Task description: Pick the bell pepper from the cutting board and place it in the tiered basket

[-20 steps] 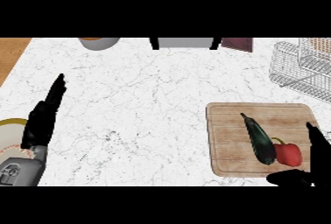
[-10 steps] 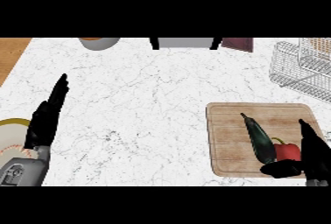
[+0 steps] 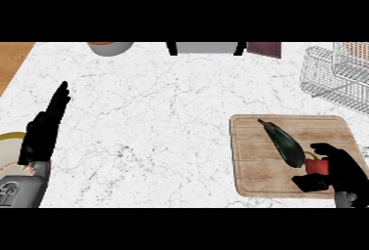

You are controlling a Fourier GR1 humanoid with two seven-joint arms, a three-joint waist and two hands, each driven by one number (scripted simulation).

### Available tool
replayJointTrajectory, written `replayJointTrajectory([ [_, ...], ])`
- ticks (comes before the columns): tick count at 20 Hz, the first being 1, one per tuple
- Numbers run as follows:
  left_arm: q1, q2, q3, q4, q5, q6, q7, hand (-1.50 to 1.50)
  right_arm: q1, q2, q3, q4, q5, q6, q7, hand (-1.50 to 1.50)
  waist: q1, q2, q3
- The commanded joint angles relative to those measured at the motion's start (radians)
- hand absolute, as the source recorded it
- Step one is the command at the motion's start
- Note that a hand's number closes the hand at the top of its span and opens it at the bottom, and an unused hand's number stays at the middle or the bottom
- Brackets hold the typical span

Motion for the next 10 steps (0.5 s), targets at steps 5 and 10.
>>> replayJointTrajectory([
  [5,-0.013,-0.003,0.036,-0.013,-0.012,-0.031,0.033,0.00,-0.040,0.022,0.097,-0.027,0.128,0.122,0.082,1.50,-0.001,-0.001,0.001],
  [10,0.018,-0.057,0.002,-0.082,-0.066,-0.006,0.063,0.00,-0.076,0.111,0.002,0.042,0.098,0.040,-0.010,1.50,0.003,0.000,0.002],
])
